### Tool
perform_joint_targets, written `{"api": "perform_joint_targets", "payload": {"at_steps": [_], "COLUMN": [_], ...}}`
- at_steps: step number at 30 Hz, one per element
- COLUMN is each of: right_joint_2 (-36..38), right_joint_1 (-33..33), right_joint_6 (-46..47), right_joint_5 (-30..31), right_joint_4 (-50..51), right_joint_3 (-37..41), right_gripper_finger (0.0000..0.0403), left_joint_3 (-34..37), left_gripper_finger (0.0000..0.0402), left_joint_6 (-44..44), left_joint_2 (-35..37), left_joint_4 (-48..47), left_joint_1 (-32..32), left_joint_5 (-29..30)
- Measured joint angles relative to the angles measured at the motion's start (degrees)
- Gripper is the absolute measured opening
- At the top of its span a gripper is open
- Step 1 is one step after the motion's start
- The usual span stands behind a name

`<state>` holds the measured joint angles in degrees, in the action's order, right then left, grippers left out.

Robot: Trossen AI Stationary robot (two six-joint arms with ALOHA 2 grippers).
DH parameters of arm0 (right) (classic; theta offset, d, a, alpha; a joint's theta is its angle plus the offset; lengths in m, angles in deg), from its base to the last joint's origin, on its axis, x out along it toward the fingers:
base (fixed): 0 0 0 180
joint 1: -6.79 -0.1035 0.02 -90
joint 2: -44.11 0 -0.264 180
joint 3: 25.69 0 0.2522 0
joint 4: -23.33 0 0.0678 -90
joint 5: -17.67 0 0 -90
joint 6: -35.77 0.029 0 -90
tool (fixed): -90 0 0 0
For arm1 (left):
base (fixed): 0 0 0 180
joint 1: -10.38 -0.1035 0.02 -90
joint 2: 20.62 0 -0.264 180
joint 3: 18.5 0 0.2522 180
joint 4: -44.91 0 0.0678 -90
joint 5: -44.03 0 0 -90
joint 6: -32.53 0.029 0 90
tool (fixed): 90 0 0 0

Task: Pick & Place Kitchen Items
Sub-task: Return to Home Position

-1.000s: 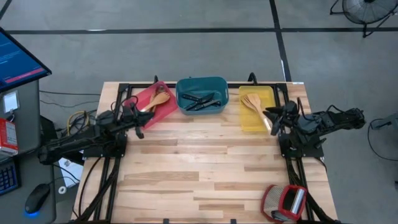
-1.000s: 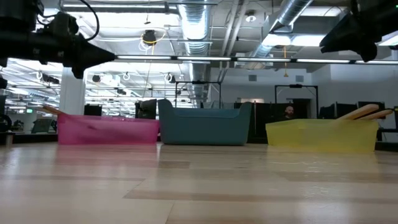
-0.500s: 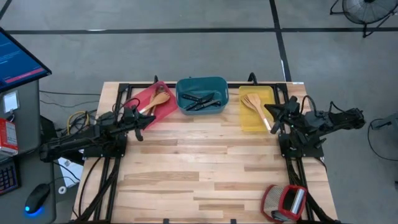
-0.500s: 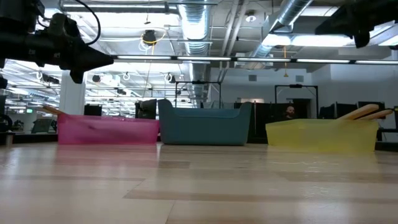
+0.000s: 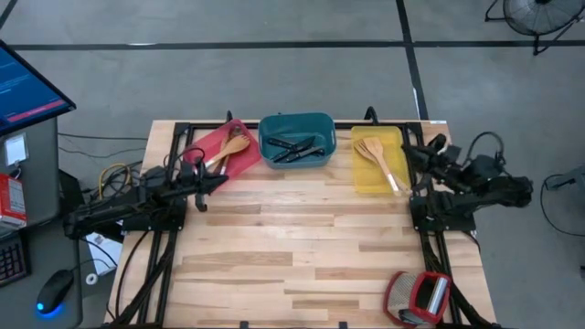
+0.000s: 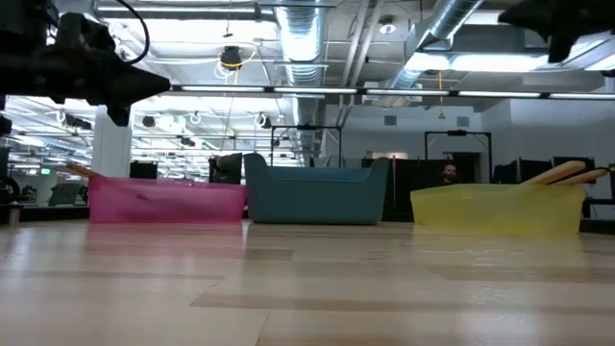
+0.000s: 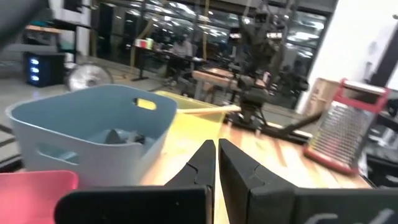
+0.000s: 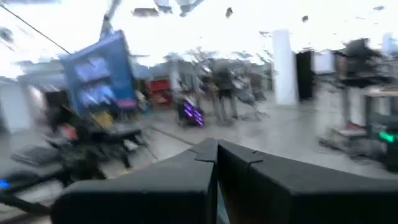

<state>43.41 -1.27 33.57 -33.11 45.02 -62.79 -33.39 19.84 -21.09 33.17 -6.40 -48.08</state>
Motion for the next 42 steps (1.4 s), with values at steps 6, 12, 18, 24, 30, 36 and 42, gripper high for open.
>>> {"api": "perform_joint_targets", "payload": {"at_steps": [6,12,18,24,30,36,42], "right_joint_2": [-2.72,-1.04,0.48,0.40,0.40,0.40,0.40], "right_joint_1": [3.56,8.33,13.87,17.16,18.55,18.79,18.72], "right_joint_6": [4.96,5.61,12.07,13.71,11.53,13.21,13.23], "right_joint_5": [-8.50,-19.75,-24.57,-30.05,-30.10,-30.10,-29.97], "right_joint_4": [-9.88,-23.23,-13.77,-13.48,-13.48,-13.48,-13.33], "right_joint_3": [11.57,22.88,22.82,22.82,22.83,22.85,22.85], "right_gripper_finger": [0.0003,0.0002,0.0002,0.0005,0.0014,0.0038,0.0043], "left_joint_3": [0.77,0.77,0.77,0.77,0.77,0.77,0.77], "left_gripper_finger": [0.0001,0.0001,0.0001,0.0001,0.0001,0.0001,0.0002], "left_joint_6": [0.33,2.10,3.00,3.34,3.39,3.39,3.39], "left_joint_2": [0.39,0.46,0.35,0.35,-0.77,-2.89,-4.84], "left_joint_4": [0.56,0.91,0.92,0.88,0.83,0.94,1.10], "left_joint_1": [0.02,0.00,0.00,0.00,0.00,0.00,0.00], "left_joint_5": [-4.11,-10.32,-11.41,-11.33,-11.28,-11.28,-11.28]}}
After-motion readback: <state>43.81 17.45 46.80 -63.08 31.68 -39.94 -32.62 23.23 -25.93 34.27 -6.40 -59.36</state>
